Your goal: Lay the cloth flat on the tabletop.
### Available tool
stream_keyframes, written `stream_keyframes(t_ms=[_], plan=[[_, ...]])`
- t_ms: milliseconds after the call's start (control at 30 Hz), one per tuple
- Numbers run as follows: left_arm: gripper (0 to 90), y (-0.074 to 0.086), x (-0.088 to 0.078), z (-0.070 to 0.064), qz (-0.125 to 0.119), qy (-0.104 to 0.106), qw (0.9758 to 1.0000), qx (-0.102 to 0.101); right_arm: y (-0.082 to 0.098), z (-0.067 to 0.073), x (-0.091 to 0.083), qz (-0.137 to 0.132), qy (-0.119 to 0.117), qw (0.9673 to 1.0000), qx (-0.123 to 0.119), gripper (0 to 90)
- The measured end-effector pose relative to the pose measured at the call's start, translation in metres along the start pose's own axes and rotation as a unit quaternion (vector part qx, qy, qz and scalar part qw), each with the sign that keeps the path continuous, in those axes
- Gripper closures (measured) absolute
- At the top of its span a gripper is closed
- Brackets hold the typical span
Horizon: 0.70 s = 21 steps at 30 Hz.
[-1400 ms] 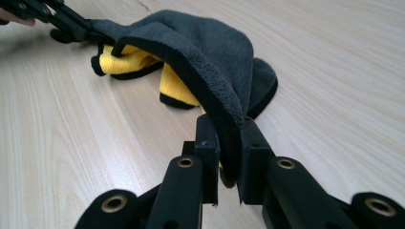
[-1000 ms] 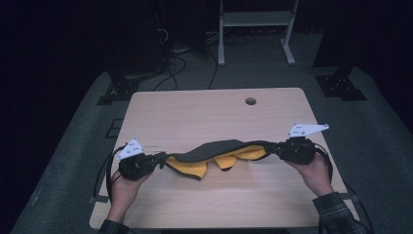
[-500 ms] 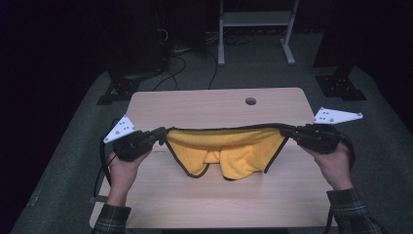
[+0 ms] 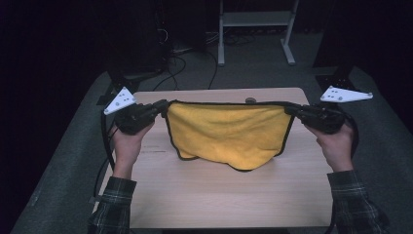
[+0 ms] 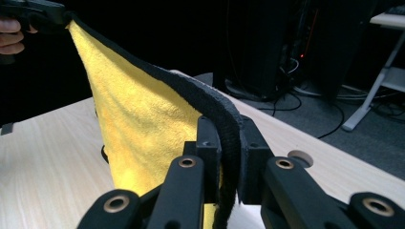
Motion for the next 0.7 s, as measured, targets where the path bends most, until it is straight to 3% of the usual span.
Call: stream_keyframes(t_ms=[233, 500, 700], plan=[[84.6, -0.012, 0.008, 0.010, -0.017, -0.001, 0.9998, -0.009, -0.014, -0.006, 0.002, -0.005, 0.012, 0.9999, -0.008, 81.4], [84.8, -0.028, 0.033, 0.029, -0.027, -0.020, 0.9992, -0.020, -0.038, -0.036, 0.023, -0.010, 0.033, 0.9994, -0.002, 82.0], [84.7, -0.039, 0.030, 0.032, -0.049, -0.025, 0.9984, -0.014, -0.051, -0.038, 0.027, -0.035, 0.042, 0.9984, -0.016, 82.1]])
Point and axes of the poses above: each handheld gripper's, and its own axes: x roughly forward along the jaws, y roughly out of its underside, z roughly to its left, the point moved 1 cm from there along x, roughly forward along the jaws, and after that the axes turned 15 degrees about -y, right-handed, at the moved point
